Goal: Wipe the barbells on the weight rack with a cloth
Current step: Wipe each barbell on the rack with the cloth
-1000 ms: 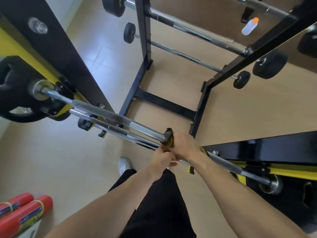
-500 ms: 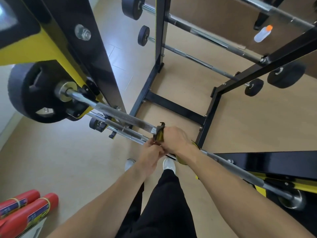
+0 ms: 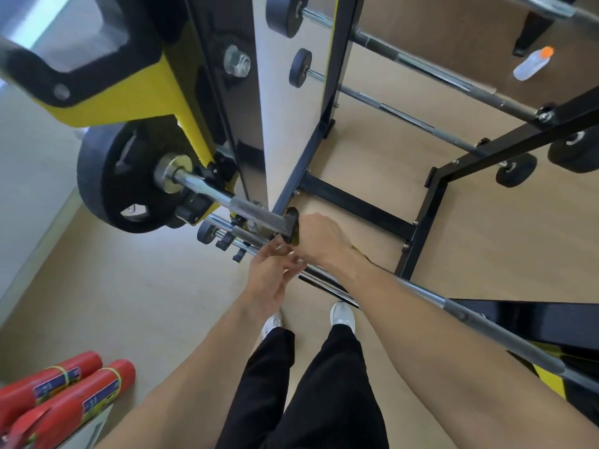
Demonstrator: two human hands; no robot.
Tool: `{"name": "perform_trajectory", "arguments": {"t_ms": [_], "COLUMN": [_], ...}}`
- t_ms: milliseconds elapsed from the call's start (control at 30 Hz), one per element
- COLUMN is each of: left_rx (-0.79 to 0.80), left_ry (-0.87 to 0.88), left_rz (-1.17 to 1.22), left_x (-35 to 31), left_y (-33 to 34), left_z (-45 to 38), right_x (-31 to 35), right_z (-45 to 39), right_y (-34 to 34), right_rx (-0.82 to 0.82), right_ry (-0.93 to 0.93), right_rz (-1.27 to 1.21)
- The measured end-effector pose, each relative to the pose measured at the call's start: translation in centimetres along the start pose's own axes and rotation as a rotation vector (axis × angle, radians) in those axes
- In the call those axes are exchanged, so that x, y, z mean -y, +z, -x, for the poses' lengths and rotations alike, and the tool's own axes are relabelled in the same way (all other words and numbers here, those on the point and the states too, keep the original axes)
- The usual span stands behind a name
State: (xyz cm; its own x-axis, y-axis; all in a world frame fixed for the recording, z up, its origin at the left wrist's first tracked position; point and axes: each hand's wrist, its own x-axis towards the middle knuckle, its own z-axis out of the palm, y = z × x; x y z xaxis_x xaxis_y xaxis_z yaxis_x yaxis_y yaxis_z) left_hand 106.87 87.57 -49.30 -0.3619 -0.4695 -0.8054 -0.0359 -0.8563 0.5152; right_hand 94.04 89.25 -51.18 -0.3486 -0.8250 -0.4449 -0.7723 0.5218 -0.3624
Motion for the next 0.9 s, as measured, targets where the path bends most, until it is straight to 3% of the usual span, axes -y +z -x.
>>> {"name": "perform_trajectory", "arguments": {"t_ms": [300,600,733,900], "left_rx": [-0.032,-0.093,-0.108,-0.111], "left_ry": [0.116,0.135,0.162,0.187], "left_rz": [0.022,0.042,0.040,0.031], "left_x": [-3.0,-5.3,-6.4,-6.6], "left_y": [-2.5,-4.1,-5.3,-6.5], "left_z": [-0.3,-0.9,-0.7,-0.4], "right_x": [4.3,8.3,10.7,11.4], "right_z": [-1.5,-2.9,-3.4,-2.4], "right_y": [1.0,0.2,0.4,1.4], "right_rx": [-0.199,-0.205,-0.254,-0.444], "right_ry": [-0.045,-0.033,-0.026,-0.153], "right_rz": [0.091,0.030,0.131,0.200]}}
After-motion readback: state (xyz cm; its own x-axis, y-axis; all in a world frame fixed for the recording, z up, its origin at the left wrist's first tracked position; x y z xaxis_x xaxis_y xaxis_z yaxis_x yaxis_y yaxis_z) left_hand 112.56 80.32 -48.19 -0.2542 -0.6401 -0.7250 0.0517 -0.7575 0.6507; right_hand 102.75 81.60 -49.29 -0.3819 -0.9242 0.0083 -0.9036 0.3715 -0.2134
